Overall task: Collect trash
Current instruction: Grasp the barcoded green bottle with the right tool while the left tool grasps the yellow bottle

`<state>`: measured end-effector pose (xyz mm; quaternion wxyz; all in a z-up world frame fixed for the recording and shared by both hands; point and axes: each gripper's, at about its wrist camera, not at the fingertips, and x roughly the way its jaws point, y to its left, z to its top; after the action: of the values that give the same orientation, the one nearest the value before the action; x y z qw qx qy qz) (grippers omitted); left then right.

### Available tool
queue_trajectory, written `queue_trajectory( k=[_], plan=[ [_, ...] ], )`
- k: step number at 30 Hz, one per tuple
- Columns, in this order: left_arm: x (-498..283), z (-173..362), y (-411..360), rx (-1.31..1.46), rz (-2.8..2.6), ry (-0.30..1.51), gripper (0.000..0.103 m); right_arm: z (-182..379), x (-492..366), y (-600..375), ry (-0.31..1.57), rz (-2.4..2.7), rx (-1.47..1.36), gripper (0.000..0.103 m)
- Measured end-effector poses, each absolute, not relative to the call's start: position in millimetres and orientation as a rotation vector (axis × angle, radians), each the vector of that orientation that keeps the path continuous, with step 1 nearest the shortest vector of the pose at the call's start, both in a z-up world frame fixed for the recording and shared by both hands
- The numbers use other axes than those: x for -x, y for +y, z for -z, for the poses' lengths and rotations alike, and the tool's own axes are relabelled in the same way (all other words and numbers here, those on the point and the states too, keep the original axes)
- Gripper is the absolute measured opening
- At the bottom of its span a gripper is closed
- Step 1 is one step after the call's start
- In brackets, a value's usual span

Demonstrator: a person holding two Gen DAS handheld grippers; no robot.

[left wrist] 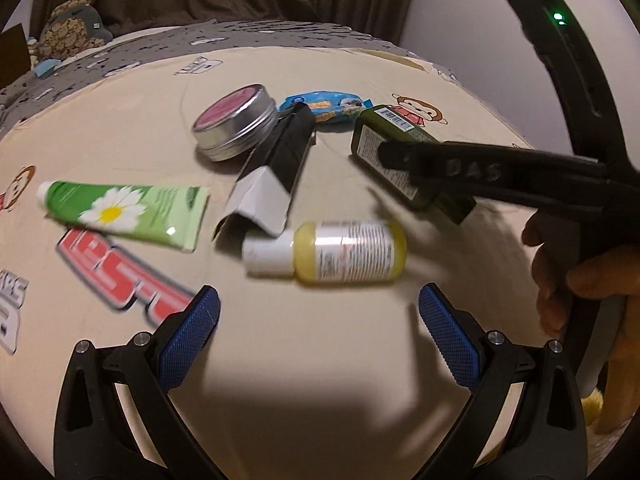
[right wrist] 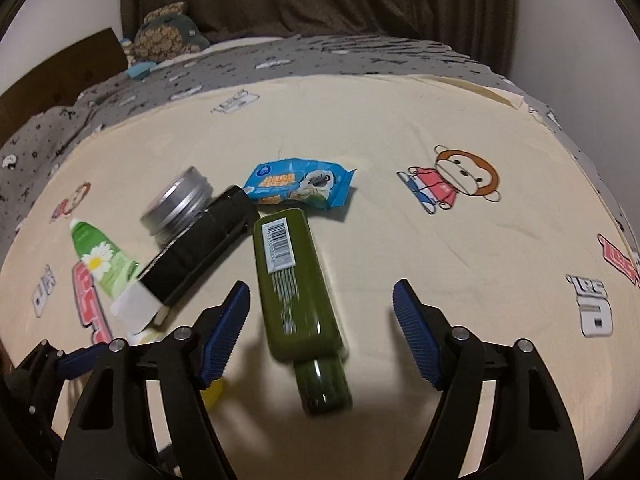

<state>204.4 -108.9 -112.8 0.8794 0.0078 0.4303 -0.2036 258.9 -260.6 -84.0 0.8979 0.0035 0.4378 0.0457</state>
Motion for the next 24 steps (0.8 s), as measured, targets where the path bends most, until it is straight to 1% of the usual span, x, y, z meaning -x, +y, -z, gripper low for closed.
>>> queue_trajectory(
  k=[5, 7, 8, 9, 17, 24],
  plan=[
    [-220, 117, -118, -0.035, 0.433, 0.898, 0.095, 96, -271, -264, 0.938, -0.117, -0.032, 0.051],
    [-226, 117, -119, -0.032, 0.441, 0.899, 0.093, 97, -272, -264, 0.935, -0.132, -0.036, 0.038],
    [-227, 117, -119, -0.034, 0.441, 0.897, 0.085, 96, -273, -265, 0.932, -0.147, -0.042, 0.034],
    [-229, 116, -120, -0.044, 0.439, 0.896, 0.080, 95, -271, -265, 0.928, -0.148, -0.044, 0.032],
    [-218, 106, -110, -0.047, 0.439, 0.888, 0.079, 77, -251, -263, 0.893, -0.152, -0.003, 0.032],
    [-172, 82, -83, -0.053, 0.412, 0.834, 0.079, 48, -201, -251, 0.832, -0.186, 0.031, 0.032]
  ],
)
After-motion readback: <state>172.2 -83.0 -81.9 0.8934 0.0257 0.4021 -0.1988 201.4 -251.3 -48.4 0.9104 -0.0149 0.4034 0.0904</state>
